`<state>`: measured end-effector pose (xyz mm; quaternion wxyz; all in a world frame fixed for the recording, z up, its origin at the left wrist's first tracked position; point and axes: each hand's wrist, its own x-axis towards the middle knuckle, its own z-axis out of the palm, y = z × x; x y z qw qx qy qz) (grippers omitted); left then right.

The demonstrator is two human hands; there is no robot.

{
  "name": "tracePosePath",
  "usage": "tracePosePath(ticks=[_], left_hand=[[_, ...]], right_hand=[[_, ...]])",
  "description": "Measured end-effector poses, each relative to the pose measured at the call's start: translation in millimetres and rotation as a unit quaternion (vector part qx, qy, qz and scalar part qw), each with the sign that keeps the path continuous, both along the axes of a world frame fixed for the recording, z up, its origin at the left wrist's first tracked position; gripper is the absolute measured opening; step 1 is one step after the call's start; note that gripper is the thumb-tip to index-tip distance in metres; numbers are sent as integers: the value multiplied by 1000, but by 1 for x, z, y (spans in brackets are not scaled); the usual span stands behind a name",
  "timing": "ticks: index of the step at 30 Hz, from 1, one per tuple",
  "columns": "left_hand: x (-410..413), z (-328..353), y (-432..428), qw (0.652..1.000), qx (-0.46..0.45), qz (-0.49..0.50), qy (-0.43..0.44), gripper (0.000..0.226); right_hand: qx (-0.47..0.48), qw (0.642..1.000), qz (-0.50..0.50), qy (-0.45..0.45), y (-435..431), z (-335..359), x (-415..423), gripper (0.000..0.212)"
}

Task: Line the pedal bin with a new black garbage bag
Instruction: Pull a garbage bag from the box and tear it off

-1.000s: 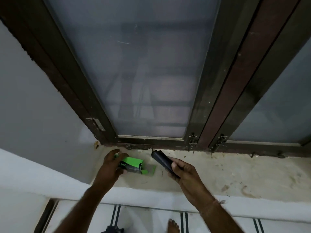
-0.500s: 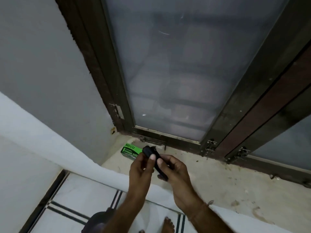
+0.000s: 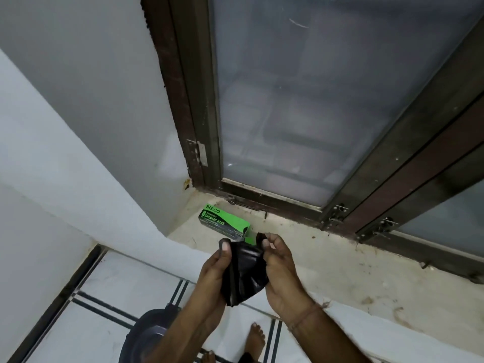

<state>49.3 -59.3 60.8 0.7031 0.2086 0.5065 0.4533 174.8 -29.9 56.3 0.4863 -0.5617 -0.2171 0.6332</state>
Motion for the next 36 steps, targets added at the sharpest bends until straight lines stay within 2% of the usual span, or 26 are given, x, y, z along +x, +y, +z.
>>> tracePosePath(ticks=[3,6,8,10,13,16,18,20,22,23,26,28,31,33,36], left_hand=[[-8,5,-8,1000,4,-25,7,58],[-23,10,-18,999,29,-22,4,55],[-33,12,-22,999,47,-11,2,48],[-45,14,-26,998,57,2,8,44],[-59,13,-31,999,48,2,11,42],[-70,13,-37,999,47,-20,-3,45],[-71,13,-40,998,50,-36,-4,44],[-75,13,-43,997,55,-49,-8,42],[-78,12,-46,997,60,-57,-11,41],[-80,11,-47,996,64,-61,-11,41],[-85,9,-51,995,71,-64,-15,34],[-87,8,-54,995,71,-69,-23,34],[-86,9,-58,994,67,-78,-26,36],[-86,11,-58,996,57,-66,-25,39],[-88,13,-58,997,46,-52,-24,41]], right_hand=[[12,1000,8,-21,-9,11,-12,27],[96,978,129,-134,-23,13,-21,41],[108,950,187,-223,-27,9,-23,35],[106,943,176,-262,-30,6,-28,32],[92,966,112,-214,-35,8,-29,24],[60,992,44,-106,-40,14,-33,21],[67,992,78,-70,-47,22,-35,26],[85,977,154,-124,-56,26,-41,34],[89,966,158,-181,-63,24,-45,46],[83,971,136,-179,-64,21,-47,45],[52,988,67,-132,-66,17,-48,21],[45,988,76,-123,-69,21,-45,23],[42,973,162,-158,-77,30,-48,37],[55,973,135,-178,-78,26,-49,30],[44,985,66,-153,-77,26,-50,21]])
